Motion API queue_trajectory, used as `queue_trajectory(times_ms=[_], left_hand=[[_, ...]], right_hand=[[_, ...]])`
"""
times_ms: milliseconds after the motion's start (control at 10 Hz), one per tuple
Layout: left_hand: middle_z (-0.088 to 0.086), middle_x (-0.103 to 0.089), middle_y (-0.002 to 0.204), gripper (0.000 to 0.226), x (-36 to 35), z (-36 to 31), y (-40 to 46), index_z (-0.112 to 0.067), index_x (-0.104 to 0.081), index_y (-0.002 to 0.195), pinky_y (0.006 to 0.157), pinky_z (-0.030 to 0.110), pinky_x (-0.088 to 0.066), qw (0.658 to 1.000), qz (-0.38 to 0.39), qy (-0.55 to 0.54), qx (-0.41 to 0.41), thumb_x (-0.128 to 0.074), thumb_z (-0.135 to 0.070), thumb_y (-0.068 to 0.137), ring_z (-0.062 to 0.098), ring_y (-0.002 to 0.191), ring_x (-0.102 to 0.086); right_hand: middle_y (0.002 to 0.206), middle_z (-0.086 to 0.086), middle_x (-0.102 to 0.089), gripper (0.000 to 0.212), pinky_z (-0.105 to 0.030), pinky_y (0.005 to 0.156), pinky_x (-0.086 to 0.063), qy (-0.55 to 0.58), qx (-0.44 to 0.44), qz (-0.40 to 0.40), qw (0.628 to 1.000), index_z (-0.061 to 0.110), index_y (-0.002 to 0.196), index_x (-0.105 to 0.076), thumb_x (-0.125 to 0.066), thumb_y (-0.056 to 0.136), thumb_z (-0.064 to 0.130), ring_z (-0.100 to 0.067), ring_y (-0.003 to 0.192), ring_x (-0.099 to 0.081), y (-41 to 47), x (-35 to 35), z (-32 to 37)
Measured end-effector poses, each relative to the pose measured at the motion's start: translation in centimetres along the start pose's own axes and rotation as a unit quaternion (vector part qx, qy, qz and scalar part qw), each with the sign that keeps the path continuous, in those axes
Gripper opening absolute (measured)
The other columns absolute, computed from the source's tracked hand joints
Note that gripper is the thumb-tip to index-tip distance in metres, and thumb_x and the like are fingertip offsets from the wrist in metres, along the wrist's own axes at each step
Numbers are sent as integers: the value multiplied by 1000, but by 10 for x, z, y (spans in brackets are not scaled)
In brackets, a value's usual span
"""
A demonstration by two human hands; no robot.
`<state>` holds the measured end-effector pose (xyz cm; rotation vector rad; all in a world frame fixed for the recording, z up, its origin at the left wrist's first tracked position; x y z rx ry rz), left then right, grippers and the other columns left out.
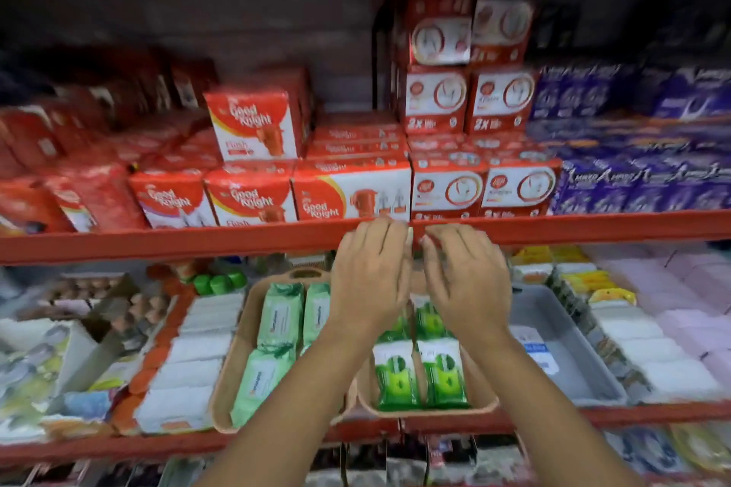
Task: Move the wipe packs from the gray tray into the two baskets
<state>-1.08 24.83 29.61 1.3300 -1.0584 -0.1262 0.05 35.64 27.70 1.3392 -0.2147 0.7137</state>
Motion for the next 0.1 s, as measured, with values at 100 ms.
queue_trajectory(times_ms=[100], left_hand=[[8,-55,83,17,56,-9,52,-8,-53,86,67,34,-34,997,-72,17,-26,-40,-15,93,26,75,-45]], right_hand=[[95,-4,-66,23,-34,75,-46,20,29,-87,996,13,102,-64,-46,96,26,-23,87,-59,57,52,34]])
Point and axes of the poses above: each hand's wrist, its own y-axis towards the middle knuckle, its own x-axis out of the back of the hand, z = x × y, the point moved 10 cm from there along y, towards the middle knuckle
